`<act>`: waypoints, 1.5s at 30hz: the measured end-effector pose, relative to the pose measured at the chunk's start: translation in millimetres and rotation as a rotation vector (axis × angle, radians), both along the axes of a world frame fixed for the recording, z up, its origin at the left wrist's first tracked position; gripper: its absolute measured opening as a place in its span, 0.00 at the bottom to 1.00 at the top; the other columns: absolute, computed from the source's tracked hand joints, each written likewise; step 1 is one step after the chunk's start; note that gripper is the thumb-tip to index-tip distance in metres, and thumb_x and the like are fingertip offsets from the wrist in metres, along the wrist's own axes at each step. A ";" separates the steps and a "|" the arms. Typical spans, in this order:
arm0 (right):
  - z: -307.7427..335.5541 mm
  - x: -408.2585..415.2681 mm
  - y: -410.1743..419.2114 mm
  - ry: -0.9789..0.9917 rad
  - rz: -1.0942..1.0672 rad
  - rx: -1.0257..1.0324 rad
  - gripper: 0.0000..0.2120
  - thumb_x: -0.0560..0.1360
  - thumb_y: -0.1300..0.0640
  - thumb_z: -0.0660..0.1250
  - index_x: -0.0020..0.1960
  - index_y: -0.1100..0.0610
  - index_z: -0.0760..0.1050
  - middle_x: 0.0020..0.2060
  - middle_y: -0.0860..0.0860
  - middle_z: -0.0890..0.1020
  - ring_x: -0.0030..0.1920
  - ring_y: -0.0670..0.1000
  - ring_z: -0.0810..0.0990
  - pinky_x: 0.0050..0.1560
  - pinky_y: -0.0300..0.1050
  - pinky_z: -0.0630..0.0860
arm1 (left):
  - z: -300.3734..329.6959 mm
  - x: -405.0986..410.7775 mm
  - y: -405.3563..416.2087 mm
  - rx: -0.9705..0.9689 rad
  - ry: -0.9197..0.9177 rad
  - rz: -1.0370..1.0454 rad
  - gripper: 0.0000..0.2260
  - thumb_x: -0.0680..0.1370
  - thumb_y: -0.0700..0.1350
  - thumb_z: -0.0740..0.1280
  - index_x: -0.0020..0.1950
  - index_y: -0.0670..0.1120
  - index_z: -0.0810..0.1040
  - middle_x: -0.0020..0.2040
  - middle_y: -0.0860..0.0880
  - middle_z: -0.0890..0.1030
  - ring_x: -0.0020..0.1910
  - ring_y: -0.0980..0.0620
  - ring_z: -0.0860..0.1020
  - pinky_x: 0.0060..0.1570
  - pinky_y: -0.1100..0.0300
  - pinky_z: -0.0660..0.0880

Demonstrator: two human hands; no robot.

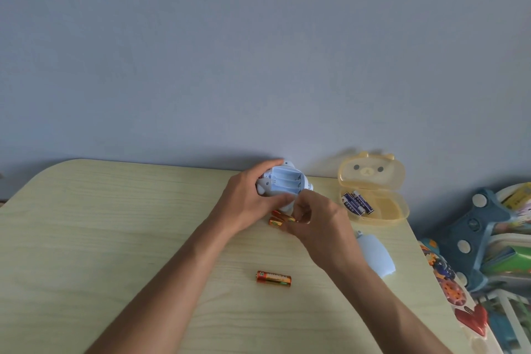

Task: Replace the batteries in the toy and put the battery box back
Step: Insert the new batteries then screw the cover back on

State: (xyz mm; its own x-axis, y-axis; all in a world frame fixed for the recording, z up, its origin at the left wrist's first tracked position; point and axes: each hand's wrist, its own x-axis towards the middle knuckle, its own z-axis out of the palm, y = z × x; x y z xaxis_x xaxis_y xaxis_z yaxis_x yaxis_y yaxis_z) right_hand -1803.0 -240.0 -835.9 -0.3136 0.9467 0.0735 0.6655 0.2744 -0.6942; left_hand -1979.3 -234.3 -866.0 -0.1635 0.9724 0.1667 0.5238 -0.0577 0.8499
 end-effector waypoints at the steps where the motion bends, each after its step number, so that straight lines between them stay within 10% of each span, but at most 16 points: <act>1: 0.8 1.0 1.3 0.012 -0.001 0.001 0.17 0.63 0.61 0.80 0.35 0.56 0.70 0.30 0.48 0.77 0.34 0.49 0.75 0.35 0.39 0.70 | 0.0 0.1 0.0 -0.002 -0.002 0.002 0.30 0.69 0.57 0.81 0.70 0.65 0.76 0.55 0.57 0.84 0.51 0.66 0.81 0.45 0.78 0.71; 13: 54.2 33.9 33.2 0.139 0.109 -0.069 0.16 0.76 0.63 0.70 0.60 0.48 0.81 0.38 0.46 0.83 0.36 0.41 0.81 0.38 0.26 0.71 | 2.2 0.0 -1.9 -0.029 -0.092 -0.022 0.27 0.71 0.50 0.81 0.68 0.61 0.79 0.51 0.62 0.84 0.47 0.68 0.81 0.45 0.74 0.73; 29: -0.6 -18.7 63.3 -0.020 0.111 0.415 0.09 0.70 0.63 0.73 0.48 0.54 0.84 0.40 0.49 0.82 0.46 0.52 0.76 0.46 0.49 0.75 | 2.3 1.5 -0.5 -0.016 -0.117 -0.024 0.30 0.70 0.52 0.81 0.70 0.60 0.77 0.57 0.60 0.85 0.54 0.67 0.83 0.53 0.70 0.78; 45: 3.7 -22.0 67.1 0.011 0.256 0.538 0.10 0.71 0.62 0.71 0.49 0.51 0.83 0.42 0.48 0.80 0.42 0.50 0.79 0.37 0.48 0.76 | 6.8 2.7 -2.1 -0.007 -0.099 -0.050 0.21 0.71 0.46 0.81 0.60 0.60 0.82 0.49 0.62 0.86 0.50 0.66 0.84 0.45 0.75 0.74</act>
State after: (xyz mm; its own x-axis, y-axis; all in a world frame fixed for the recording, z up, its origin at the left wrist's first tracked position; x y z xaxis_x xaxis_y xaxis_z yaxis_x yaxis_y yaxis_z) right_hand -1825.0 -172.9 -832.2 -0.5232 0.6702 0.5263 0.5255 0.7400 -0.4198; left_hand -1976.6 -236.5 -859.2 -0.1300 0.9808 0.1456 0.4339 -0.0757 0.8977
